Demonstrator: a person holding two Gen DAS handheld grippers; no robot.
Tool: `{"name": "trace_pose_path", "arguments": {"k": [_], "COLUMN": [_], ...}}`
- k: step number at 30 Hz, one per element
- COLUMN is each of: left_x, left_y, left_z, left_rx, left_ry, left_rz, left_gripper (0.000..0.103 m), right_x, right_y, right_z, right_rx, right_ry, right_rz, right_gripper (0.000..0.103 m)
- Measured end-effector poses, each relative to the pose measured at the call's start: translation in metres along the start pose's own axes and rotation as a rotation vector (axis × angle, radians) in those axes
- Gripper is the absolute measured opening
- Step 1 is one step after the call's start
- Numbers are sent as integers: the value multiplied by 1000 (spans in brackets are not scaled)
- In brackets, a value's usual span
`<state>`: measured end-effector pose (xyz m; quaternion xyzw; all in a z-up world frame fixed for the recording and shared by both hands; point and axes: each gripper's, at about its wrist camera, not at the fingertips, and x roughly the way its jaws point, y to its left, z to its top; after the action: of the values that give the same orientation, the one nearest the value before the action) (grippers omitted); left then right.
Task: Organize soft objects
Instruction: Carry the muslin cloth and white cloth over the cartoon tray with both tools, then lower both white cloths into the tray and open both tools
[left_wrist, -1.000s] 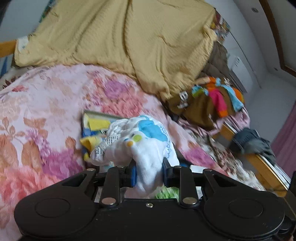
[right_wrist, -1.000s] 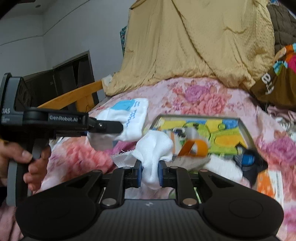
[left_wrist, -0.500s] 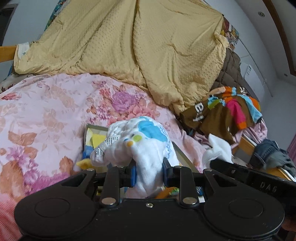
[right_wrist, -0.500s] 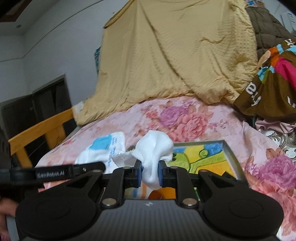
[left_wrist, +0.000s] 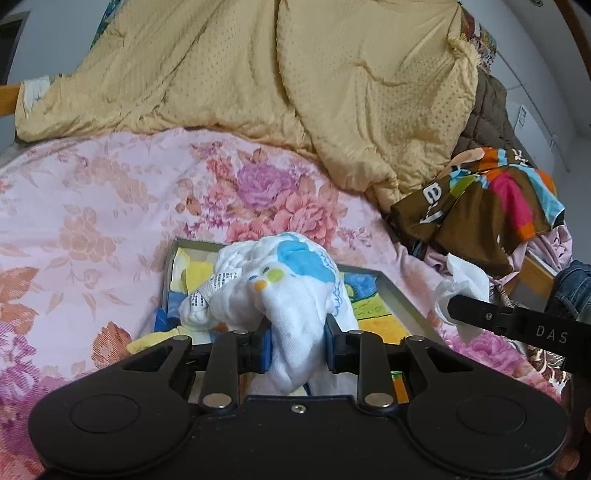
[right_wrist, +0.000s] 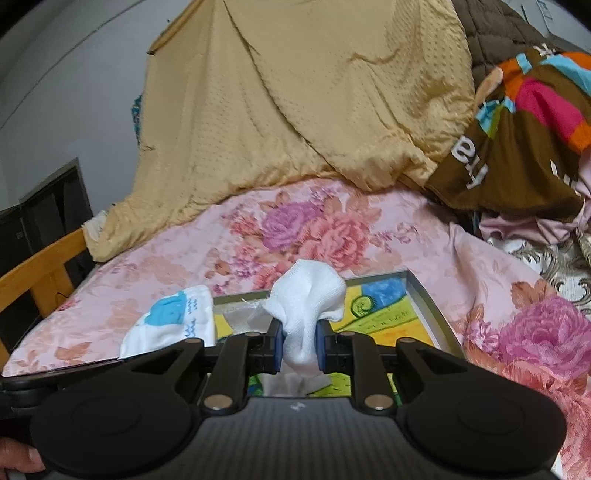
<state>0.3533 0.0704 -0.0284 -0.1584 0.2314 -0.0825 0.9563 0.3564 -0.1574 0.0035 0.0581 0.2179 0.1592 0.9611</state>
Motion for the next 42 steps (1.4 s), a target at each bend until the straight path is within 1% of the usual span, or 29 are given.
{"name": "trace_pose_path", "arguments": {"k": [7, 14, 20, 27, 31, 38, 42], "left_x": [24, 33, 39, 41, 44, 43, 42], "left_y": [8, 7, 8, 7, 5, 3, 2], "left_z": [-1, -7, -12, -14, -14, -14, -14], "left_rx": [-5, 34, 29, 46, 58, 65, 64], "left_ry": [61, 121, 174, 200, 228, 236, 237], "left_rz": [9, 14, 18, 26, 33, 35, 37], "left_gripper": [29, 29, 29, 29, 29, 30, 33], "right_x": [22, 39, 46, 53, 56, 57, 57], "right_y": [-5, -3, -8, -11, -12, -13, -13], "right_z": [-4, -12, -17, -21, -24, -24, -25], "right_rx": [-9, -25, -18, -12, -6, -3, 2], "right_ry": [44, 106, 147, 200, 224, 235, 238], "right_rz": [-20, -38, -56, -78, -82, -83, -86], "right_gripper": [19, 20, 20, 21, 22, 29, 31]}}
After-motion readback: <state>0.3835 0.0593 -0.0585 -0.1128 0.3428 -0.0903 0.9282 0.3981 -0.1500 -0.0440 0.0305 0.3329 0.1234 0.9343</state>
